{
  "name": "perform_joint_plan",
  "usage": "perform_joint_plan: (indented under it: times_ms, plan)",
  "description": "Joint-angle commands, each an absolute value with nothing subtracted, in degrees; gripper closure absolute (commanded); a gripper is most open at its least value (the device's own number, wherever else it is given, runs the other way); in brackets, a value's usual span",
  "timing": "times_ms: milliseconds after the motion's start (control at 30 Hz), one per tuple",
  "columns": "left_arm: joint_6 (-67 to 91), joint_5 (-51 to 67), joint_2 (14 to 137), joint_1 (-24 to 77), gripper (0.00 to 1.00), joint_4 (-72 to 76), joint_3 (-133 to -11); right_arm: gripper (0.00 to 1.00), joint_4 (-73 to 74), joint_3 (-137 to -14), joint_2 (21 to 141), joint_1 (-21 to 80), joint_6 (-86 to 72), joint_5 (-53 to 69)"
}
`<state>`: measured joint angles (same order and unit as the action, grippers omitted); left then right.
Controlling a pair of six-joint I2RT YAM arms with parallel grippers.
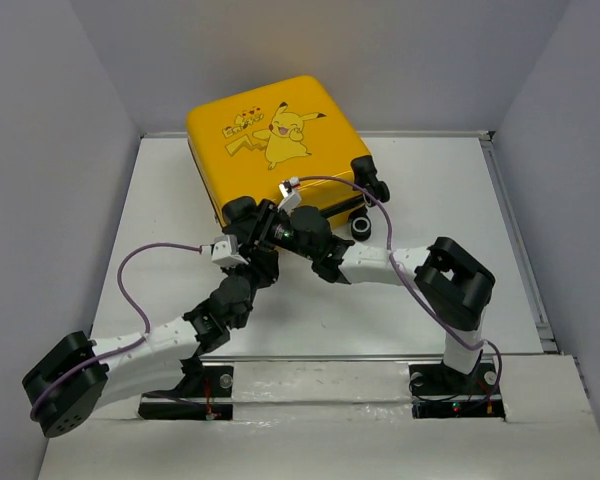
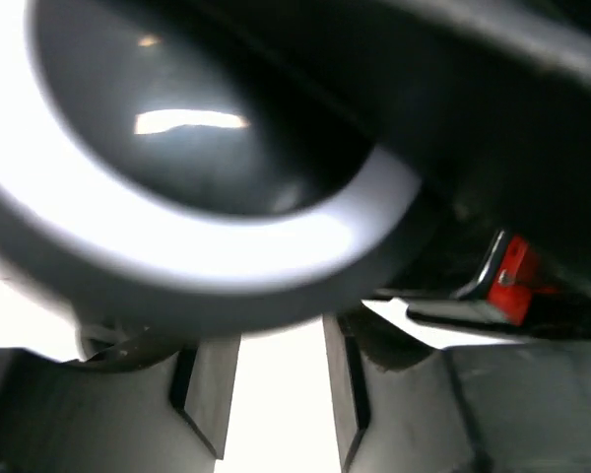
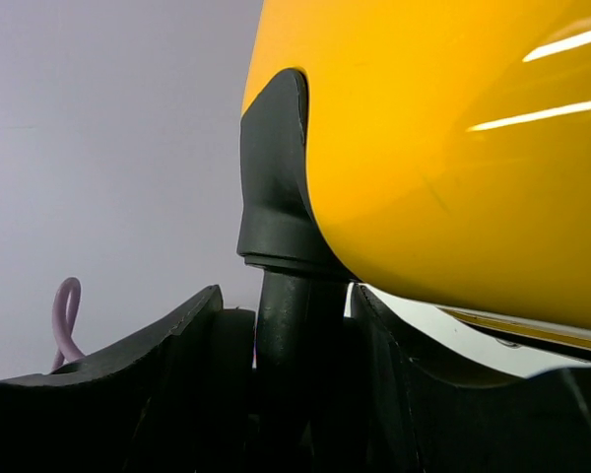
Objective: Pack the luggage
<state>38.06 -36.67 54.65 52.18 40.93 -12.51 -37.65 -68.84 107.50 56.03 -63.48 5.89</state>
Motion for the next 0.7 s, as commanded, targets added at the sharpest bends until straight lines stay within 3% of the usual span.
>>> perform_joint_plan:
  times_ms: [0,67,133,400,667]
  plan:
    - [36.0,-47.7,50.6,53.8,0.43,38.9,-9.1,0.93,-58.4,-73.3,100.5,62.0,-72.0,22.9]
    - [36.0,-50.1,47.1,53.8,0.32,36.2,-7.4,0.93,-59.1,-74.6,100.4,62.0,-73.0,23.3]
    - [36.6,-51.4,42.5,53.8,0.29,35.1,-5.1,0.93,-60.7,-76.2,100.7,62.0,-75.2,24.0]
    - [37.1,-52.9,37.8,53.7,0.35,36.7,-2.9,0.93,-71.7,-76.2,102.7,62.0,-87.0,21.5]
    - [26.8,-52.6,48.2,52.0,0.40,51.1,-8.3,0.93,-71.6,-74.9,102.0,62.0,-86.6,22.6]
